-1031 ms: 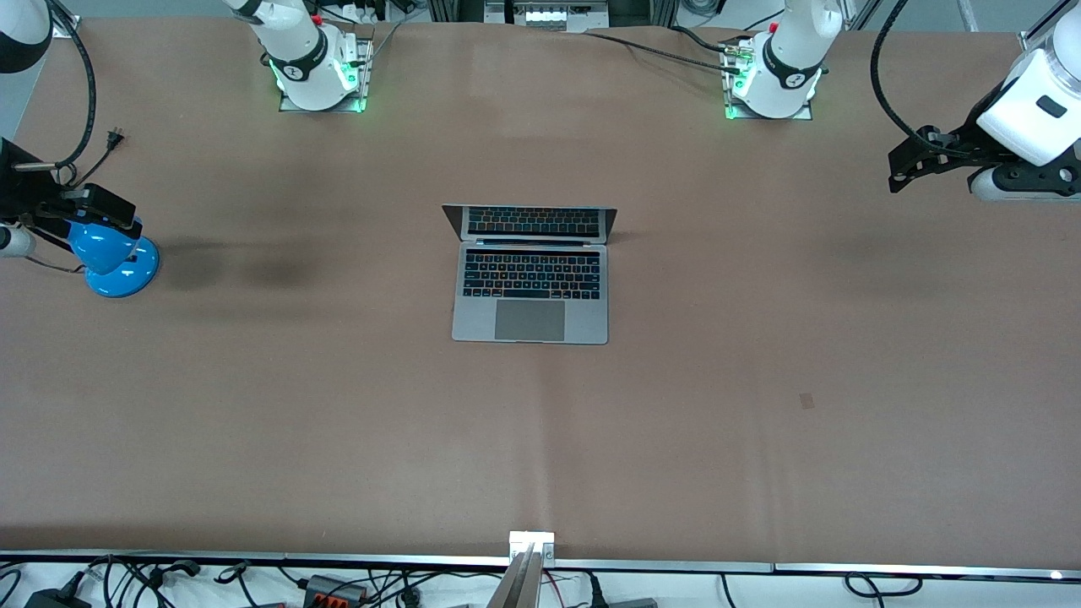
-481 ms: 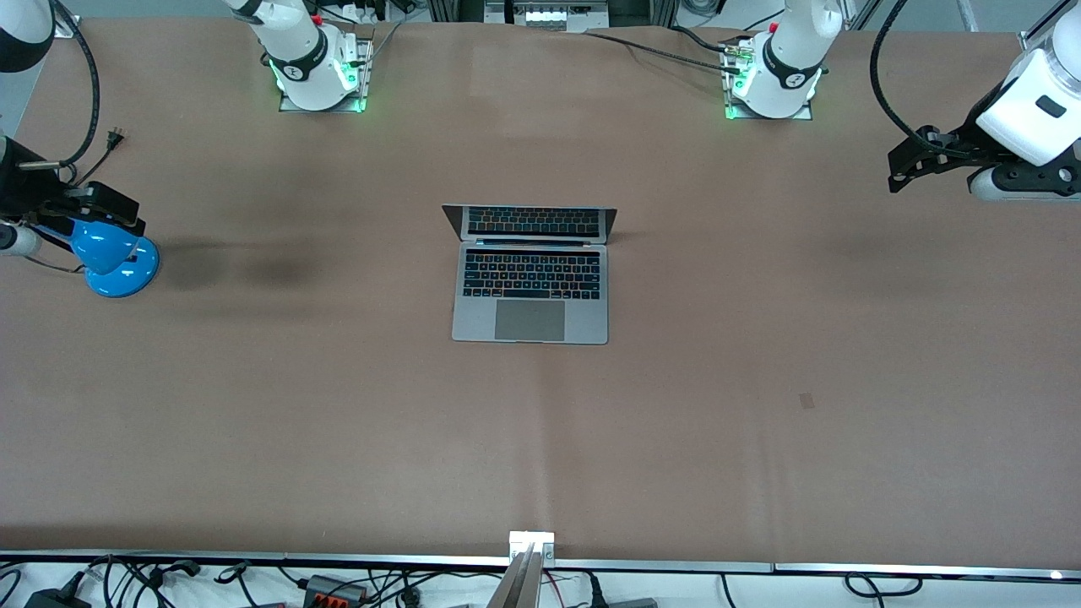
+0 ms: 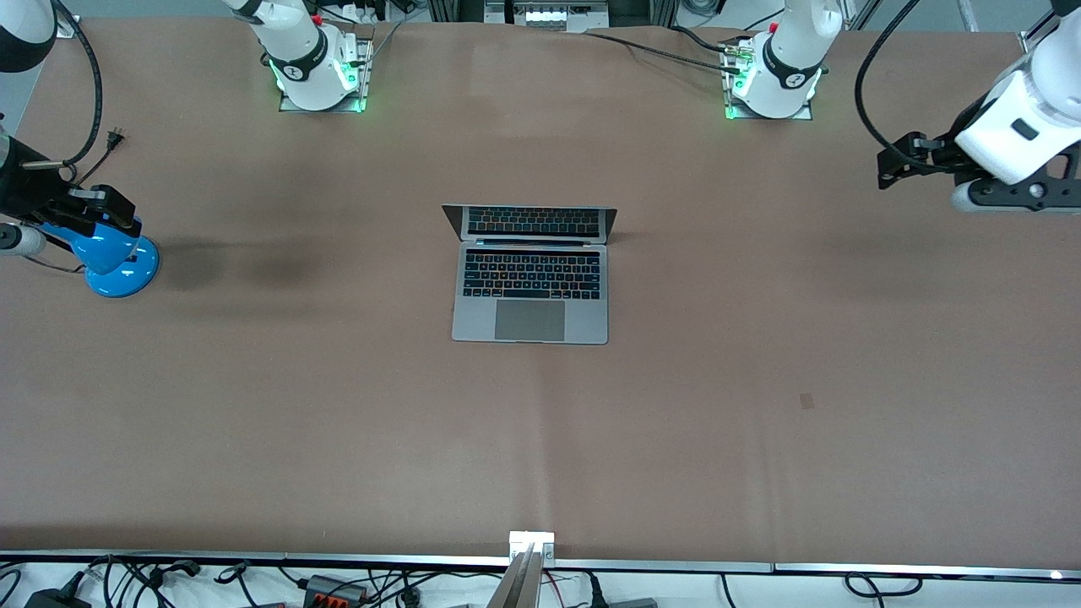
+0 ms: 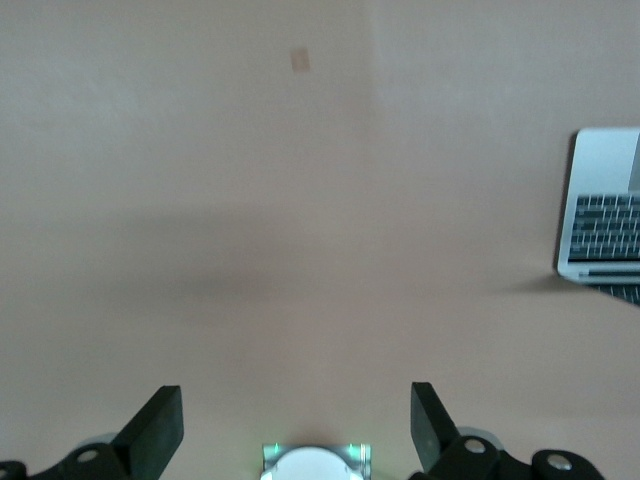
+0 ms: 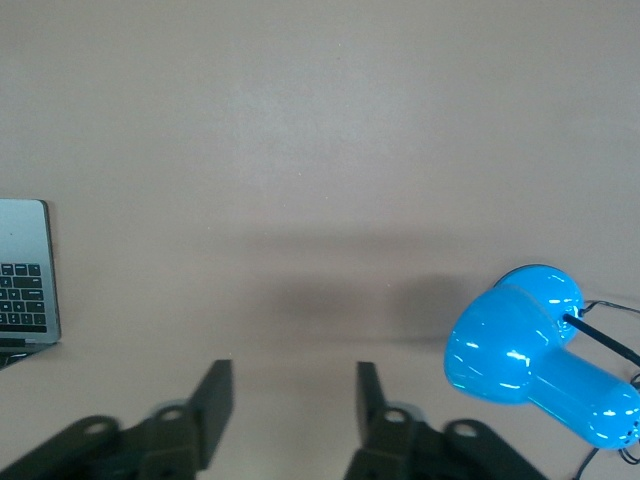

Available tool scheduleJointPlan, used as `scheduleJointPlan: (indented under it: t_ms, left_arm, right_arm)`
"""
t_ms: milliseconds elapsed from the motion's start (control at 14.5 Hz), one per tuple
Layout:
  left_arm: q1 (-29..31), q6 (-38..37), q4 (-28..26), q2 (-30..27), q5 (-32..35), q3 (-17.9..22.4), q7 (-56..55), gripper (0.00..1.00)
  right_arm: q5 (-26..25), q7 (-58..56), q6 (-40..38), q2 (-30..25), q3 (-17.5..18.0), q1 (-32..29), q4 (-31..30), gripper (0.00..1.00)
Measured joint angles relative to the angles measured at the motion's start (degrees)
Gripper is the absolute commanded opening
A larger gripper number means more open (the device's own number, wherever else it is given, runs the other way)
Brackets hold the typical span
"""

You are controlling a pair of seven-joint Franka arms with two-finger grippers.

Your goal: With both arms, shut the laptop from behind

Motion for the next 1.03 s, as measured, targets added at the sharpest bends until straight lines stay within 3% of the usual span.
scheduleJointPlan:
  t_ms: [275, 344, 412, 481, 550, 619, 1031]
  left_arm:
    - [0.0, -0.8, 0.8, 3.6, -0.8, 0.0, 0.5, 1.0]
    - [0.0, -0.7, 1.8, 5.0, -0.8, 0.0, 1.6, 0.78]
    - [0.0, -0.6, 2.8, 6.3, -0.8, 0.0, 2.4, 0.5]
    - [0.0, -0.7, 3.6, 7.3, -0.8, 0.0, 2.8, 0.28]
    - [0.1, -1.2, 3.9, 7.9, -0.9, 0.0, 3.2, 0.09]
    - [0.1, -2.9, 4.0, 8.2, -1.0, 0.0, 3.3, 0.01]
    - [0.0, -14.2, 2.9, 8.4, -10.4, -0.2, 3.4, 0.01]
  right_arm:
    - [0.0, 0.0, -0.1, 0.0, 0.0, 0.2, 0.0, 0.06]
    - [0.0, 0.0, -0.2, 0.0, 0.0, 0.3, 0.0, 0.0]
    - [0.0, 0.0, -0.2, 0.0, 0.0, 0.3, 0.0, 0.0]
    - [0.0, 0.0, -0.6, 0.0, 0.0, 0.4, 0.0, 0.0]
    - [0.0, 0.0, -1.3, 0.0, 0.1, 0.4, 0.0, 0.0]
    - [0.1, 0.0, -2.4, 0.0, 0.3, 0.6, 0.0, 0.0]
    - [0.5, 0.1, -7.3, 0.1, 1.0, 4.6, -0.2, 0.0]
